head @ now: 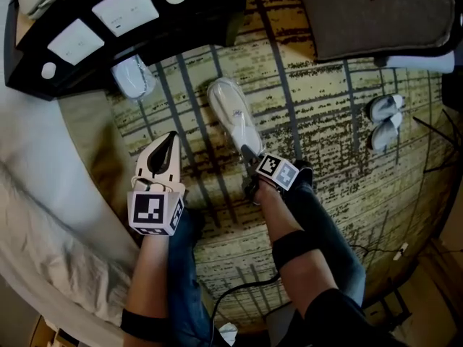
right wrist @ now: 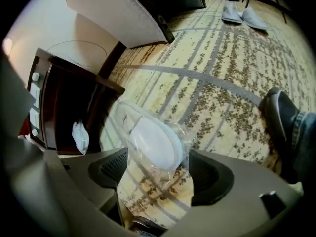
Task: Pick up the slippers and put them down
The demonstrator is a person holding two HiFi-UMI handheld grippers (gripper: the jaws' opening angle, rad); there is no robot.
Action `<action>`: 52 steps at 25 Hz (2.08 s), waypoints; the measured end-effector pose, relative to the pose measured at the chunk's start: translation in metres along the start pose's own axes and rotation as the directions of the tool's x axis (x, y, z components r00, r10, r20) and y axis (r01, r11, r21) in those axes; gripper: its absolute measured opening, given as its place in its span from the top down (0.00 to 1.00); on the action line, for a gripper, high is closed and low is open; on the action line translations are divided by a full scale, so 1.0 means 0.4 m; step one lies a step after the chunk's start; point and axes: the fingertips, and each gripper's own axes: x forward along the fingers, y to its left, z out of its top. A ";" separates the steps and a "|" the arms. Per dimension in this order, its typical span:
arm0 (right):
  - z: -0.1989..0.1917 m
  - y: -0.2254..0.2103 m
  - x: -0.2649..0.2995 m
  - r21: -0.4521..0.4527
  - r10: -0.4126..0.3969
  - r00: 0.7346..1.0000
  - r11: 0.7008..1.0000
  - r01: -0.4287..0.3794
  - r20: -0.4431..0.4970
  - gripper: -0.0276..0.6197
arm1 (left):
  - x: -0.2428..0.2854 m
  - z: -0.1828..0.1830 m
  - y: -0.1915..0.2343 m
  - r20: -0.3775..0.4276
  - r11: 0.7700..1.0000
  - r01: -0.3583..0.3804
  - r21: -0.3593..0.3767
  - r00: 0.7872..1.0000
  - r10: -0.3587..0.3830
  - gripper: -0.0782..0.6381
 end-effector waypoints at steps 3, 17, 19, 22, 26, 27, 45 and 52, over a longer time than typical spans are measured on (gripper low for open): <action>-0.015 0.004 -0.067 0.010 -0.071 0.997 0.997 0.071 -0.020 0.30 | -0.034 0.047 -0.006 0.001 1.000 -0.004 -0.005 1.000 0.004 0.89; 0.122 0.581 -0.782 -0.467 0.218 0.974 0.856 -0.220 -0.060 0.53 | -0.489 0.583 -0.125 0.031 0.997 -0.051 -0.058 0.998 0.053 0.89; 0.167 0.670 -0.917 -0.534 0.258 0.965 0.812 -0.237 -0.035 0.65 | -0.565 0.666 -0.148 0.047 0.996 -0.064 -0.064 0.997 0.067 0.89; 0.230 0.809 -1.111 -0.634 0.326 0.945 0.732 -0.249 0.005 0.84 | -0.664 0.776 -0.176 0.063 0.995 -0.076 -0.061 0.995 0.080 0.89; 0.279 0.968 -1.322 -0.767 0.407 0.912 0.597 -0.235 0.038 0.96 | -0.767 0.889 -0.188 0.087 0.994 -0.097 -0.052 0.991 0.102 0.89; 0.283 1.001 -1.362 -0.798 0.420 0.906 0.561 -0.223 0.042 0.96 | -0.791 0.910 -0.182 0.097 0.992 -0.112 -0.052 0.988 0.116 0.89; 0.209 1.311 -1.732 -0.983 0.531 0.845 0.178 -0.033 0.068 0.96 | -1.062 1.059 -0.129 0.168 0.978 -0.203 -0.046 0.963 0.208 0.89; 0.164 1.317 -1.724 -0.985 0.526 0.849 0.164 -0.057 0.039 0.96 | -1.074 1.055 -0.111 0.156 0.978 -0.202 -0.051 0.966 0.207 0.89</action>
